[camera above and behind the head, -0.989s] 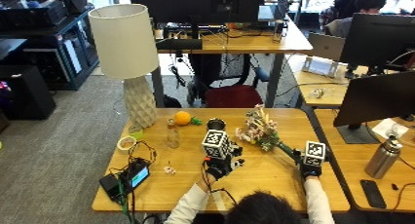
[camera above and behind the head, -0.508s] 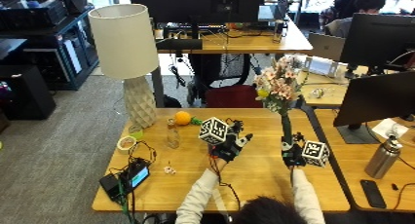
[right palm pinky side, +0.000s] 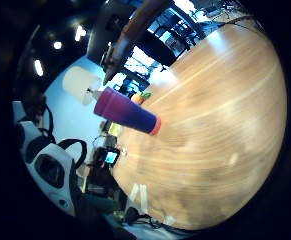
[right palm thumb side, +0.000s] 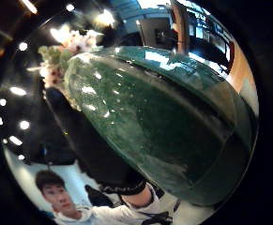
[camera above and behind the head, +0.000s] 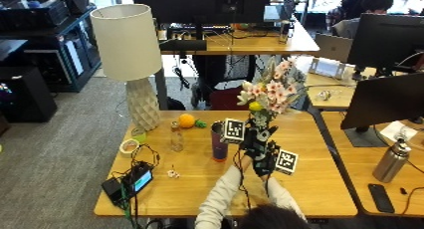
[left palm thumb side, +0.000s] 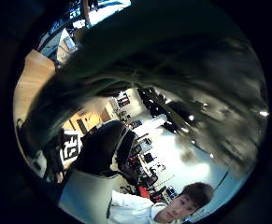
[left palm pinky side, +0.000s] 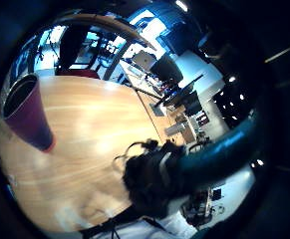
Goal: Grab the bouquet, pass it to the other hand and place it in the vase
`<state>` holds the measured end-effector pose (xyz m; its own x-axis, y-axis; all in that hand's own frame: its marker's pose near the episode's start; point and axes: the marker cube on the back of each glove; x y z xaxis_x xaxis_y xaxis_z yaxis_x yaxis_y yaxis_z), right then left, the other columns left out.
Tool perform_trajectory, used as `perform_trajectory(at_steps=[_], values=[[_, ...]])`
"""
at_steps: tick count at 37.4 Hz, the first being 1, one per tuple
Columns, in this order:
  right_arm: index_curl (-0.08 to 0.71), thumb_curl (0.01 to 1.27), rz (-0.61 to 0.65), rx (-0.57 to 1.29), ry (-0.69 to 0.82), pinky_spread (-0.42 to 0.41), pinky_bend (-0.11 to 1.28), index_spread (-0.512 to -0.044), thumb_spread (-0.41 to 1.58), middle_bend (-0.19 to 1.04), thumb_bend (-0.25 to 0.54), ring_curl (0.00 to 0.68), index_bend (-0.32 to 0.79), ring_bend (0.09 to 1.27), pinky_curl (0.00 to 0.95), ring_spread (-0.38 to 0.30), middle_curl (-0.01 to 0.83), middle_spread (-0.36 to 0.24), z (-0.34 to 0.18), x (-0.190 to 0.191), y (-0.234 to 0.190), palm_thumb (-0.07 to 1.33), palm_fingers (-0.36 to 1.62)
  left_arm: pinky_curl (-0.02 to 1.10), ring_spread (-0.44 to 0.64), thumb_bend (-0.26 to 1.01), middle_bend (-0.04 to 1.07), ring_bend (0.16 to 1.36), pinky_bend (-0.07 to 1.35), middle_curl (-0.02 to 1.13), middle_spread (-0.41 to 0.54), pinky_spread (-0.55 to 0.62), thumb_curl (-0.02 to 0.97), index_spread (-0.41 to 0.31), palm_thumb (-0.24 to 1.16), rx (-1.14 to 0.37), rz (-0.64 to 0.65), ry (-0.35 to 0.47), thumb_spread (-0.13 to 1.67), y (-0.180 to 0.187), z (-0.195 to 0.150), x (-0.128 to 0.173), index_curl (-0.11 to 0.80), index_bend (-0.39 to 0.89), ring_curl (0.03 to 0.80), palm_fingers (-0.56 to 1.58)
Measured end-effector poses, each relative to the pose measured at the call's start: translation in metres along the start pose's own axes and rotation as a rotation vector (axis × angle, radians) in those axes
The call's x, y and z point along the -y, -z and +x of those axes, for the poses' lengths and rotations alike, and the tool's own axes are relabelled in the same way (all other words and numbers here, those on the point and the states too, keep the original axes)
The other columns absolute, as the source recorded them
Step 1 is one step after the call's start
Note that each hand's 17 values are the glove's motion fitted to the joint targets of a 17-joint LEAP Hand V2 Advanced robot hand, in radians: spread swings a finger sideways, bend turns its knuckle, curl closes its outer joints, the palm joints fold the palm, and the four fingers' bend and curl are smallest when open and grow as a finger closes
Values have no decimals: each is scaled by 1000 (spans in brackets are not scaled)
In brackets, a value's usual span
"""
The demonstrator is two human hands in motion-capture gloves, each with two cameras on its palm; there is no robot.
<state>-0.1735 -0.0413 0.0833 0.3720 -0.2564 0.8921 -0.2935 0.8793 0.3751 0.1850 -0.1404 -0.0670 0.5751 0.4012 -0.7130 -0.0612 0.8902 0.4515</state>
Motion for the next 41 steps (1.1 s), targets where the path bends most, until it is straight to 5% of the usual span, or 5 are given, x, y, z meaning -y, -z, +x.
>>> perform_trajectory(at_steps=[4, 8, 13, 25, 41], values=[[574, 505, -32, 7, 89, -268, 720, -182, 914, 858, -15, 551, 461, 990, 503, -191, 622, -150, -1, -15, -17, 1061, 1404, 374, 95, -33, 189, 536, 391, 300, 74, 144, 303, 9, 281, 49, 59, 86, 973, 0, -8, -7, 328, 112, 354, 458], [581, 519, -62, 3, 94, -268, 723, -182, 902, 861, -17, 549, 454, 995, 503, -190, 622, -149, 3, -28, -26, 1058, 1401, 357, -107, 5, 232, 579, 470, 313, -70, -103, 321, -75, 374, 125, 134, 57, 985, 8, -11, -10, 316, 123, 328, 967], [586, 533, -135, 57, -15, -268, 730, -182, 885, 864, -27, 548, 434, 1000, 504, -189, 621, -148, -5, -42, -35, 1039, 1393, 398, -288, 83, 560, 683, 518, 438, -245, -318, 389, -195, 585, 208, 215, -3, 968, 21, -11, -10, 341, 179, 395, 1527], [493, 561, -334, -32, -19, -281, 751, -196, 738, 660, -65, 486, 76, 854, 469, -173, 542, -129, -7, -40, -11, 876, 1059, 446, -379, 40, 754, 797, 583, 552, -350, -418, 507, -296, 736, 159, 280, -132, 787, 74, 49, 35, 440, 285, 467, 1454], [349, 496, -256, 10, -37, -153, 548, -210, 963, 497, -26, 423, 79, 698, 391, -135, 477, -104, 26, -21, 33, 745, 1074, 463, -395, -24, 798, 833, 638, 572, -377, -441, 603, -326, 780, 294, 539, -193, 693, 163, 41, 125, 510, 308, 481, 1410]])
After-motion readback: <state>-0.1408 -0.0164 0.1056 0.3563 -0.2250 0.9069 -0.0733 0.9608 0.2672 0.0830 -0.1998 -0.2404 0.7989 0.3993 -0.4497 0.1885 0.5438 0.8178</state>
